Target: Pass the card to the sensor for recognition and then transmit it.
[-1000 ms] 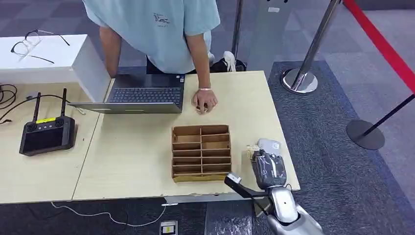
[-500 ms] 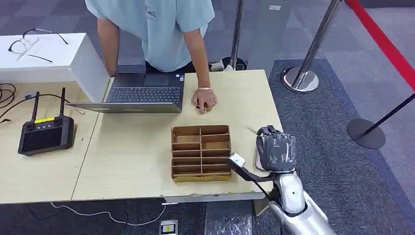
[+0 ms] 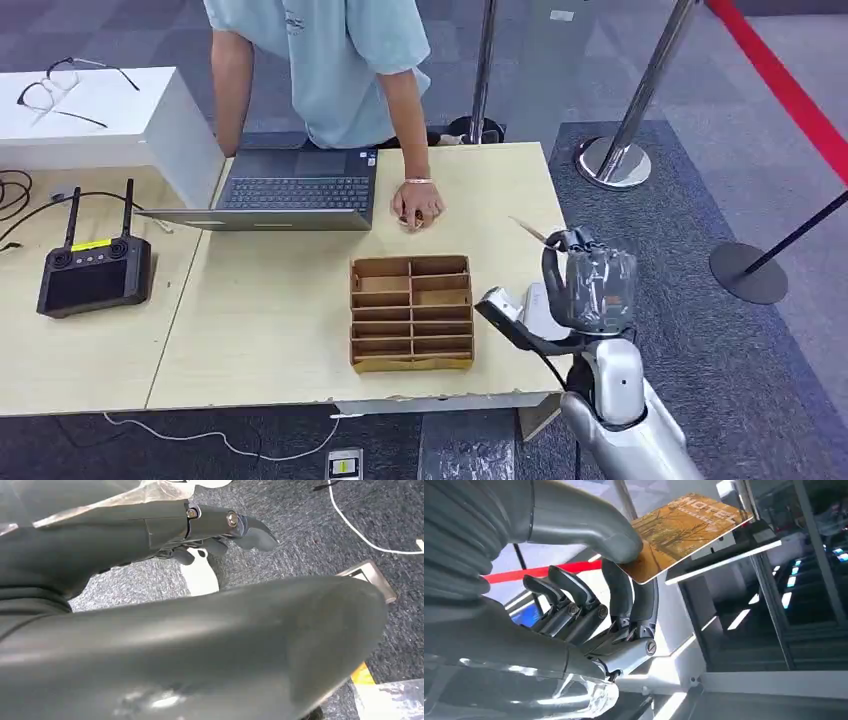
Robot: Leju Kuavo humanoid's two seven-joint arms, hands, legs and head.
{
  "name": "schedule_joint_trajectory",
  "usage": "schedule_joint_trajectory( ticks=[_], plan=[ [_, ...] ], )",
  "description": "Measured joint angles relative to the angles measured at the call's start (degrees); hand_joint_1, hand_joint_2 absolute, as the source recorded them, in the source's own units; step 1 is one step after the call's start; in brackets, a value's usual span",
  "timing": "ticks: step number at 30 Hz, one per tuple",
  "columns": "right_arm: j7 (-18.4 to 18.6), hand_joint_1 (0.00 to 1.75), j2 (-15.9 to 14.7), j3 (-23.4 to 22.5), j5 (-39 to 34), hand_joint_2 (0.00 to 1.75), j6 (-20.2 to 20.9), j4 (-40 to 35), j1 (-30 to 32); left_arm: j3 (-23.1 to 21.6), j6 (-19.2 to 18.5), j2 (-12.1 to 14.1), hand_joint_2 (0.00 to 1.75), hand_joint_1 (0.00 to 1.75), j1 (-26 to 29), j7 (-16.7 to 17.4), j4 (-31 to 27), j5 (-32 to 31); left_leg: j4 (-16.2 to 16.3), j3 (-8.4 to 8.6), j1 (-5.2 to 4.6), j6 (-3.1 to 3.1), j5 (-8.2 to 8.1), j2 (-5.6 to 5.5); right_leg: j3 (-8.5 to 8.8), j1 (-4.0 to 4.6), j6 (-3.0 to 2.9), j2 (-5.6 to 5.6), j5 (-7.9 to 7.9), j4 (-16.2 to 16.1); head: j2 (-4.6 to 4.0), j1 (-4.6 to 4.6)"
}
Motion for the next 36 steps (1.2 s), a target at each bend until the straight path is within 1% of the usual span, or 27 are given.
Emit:
schedule_joint_trajectory(
  ticks=[2, 4, 6, 10, 12, 14, 19, 22, 25, 27, 32, 36],
  plan=[
    [-2.48, 1.75, 0.59, -0.39, -2.87, 1.75, 0.07, -0.92, -0.23, -0.04, -0.17, 0.0, 0.0, 0.0, 0.0, 0.37, 0.0, 0.0, 0.0, -0.02, 0.0, 0.0, 0.0, 0.0, -0.02, 0.0, 0.0, 0.0, 0.0, 0.0, 0.0, 0.02],
    [-6.55, 1.75, 1.85, -1.13, -5.2, 1.75, 0.09, -1.64, -0.4, -0.07, -0.26, 0.0, 0.0, 0.0, -0.01, 0.55, 0.0, 0.0, 0.0, -0.02, 0.01, 0.0, 0.0, 0.0, -0.02, 0.01, 0.0, 0.0, 0.0, 0.0, 0.0, 0.04],
    [-9.66, 1.75, 3.22, -1.57, -5.9, 1.75, 0.15, -1.99, -0.49, -0.07, -0.24, 0.0, 0.0, 0.0, -0.02, 0.48, 0.0, 0.02, 0.0, -0.02, 0.01, 0.0, 0.0, 0.0, -0.03, 0.01, 0.0, 0.0, 0.0, 0.0, 0.0, 0.02],
    [-13.31, 1.75, 5.73, -2.4, -7.74, 1.75, 0.15, -2.71, -1.01, -0.04, 0.37, -0.09, 0.0, 0.0, -0.02, -0.5, 0.0, 0.17, -0.01, -0.02, 0.02, 0.0, 0.0, 0.0, -0.03, 0.03, -0.03, 0.0, -0.02, 0.02, 0.0, 0.0],
    [-14.45, 1.75, 6.56, -2.51, -8.94, 1.75, 0.2, -2.64, -1.48, -0.04, 0.66, -0.09, 0.0, 0.0, -0.04, -0.7, 0.0, 0.07, -0.02, -0.06, 0.03, 0.0, 0.0, 0.0, -0.04, 0.03, -0.03, 0.0, -0.03, 0.02, 0.0, 0.02],
    [-15.08, 1.75, 7.47, -2.47, -10.25, 1.75, 0.24, -2.6, -2.1, -0.04, 0.85, -0.07, 0.0, 0.0, -0.06, -0.81, 0.0, 0.02, -0.02, -0.06, 0.02, 0.0, 0.0, -0.01, -0.04, 0.02, -0.03, 0.0, -0.03, 0.02, 0.0, 0.0],
    [-15.08, 1.75, 8.7, -2.25, -12.43, 1.75, 0.33, -1.68, -3.9, -0.04, 0.79, -0.04, 0.0, 0.0, -0.08, -0.79, 0.0, -0.24, -0.02, -0.09, 0.02, 0.0, 0.0, -0.01, -0.05, 0.02, -0.02, -0.01, -0.02, 0.02, 0.0, 0.0],
    [-13.88, 1.75, 9.03, -0.88, -17.19, 1.75, 0.41, -0.77, -5.63, -0.07, 0.77, -0.04, 0.0, 0.0, -0.1, -0.5, 0.0, -0.42, -0.01, -0.1, 0.01, 0.0, 0.0, 0.0, -0.07, 0.02, -0.02, -0.01, -0.02, 0.02, 0.0, 0.02],
    [-13.85, 1.75, 9.57, 0.2, -22.14, 1.75, 0.42, -0.09, -7.04, -0.07, 0.83, -0.04, 0.0, 0.0, -0.1, -0.52, 0.0, -0.42, -0.01, -0.11, 0.01, 0.0, 0.0, -0.02, -0.07, 0.02, -0.02, -0.01, -0.02, 0.02, 0.0, 0.0],
    [-13.88, 1.75, 9.86, 1.11, -23.82, 1.75, 0.42, 0.35, -7.91, -0.06, 0.83, -0.04, 0.0, 0.0, -0.11, -0.55, 0.0, -0.46, -0.01, -0.11, 0.01, -0.01, 0.0, -0.01, -0.09, 0.02, -0.02, -0.01, -0.02, 0.03, 0.0, 0.0],
    [-13.81, 1.75, 10.38, 2.99, -24.98, 1.75, 0.42, 1.7, -9.35, -0.07, 0.7, -0.07, 0.0, 0.0, -0.12, -0.52, 0.0, -0.85, -0.02, -0.15, 0.02, -0.01, 0.0, -0.02, -0.12, 0.03, -0.03, -0.01, -0.03, 0.03, 0.0, 0.02],
    [-11.6, 1.75, 10.32, 5.64, -23.38, 1.75, 0.42, 3.37, -10.64, -0.17, 0.33, -0.07, 0.0, 0.0, -0.14, -0.52, 0.0, -1.18, -0.02, -0.16, 0.02, -0.01, 0.0, -0.02, -0.14, 0.03, -0.03, -0.01, -0.03, 0.03, 0.0, 0.02]
  ],
)
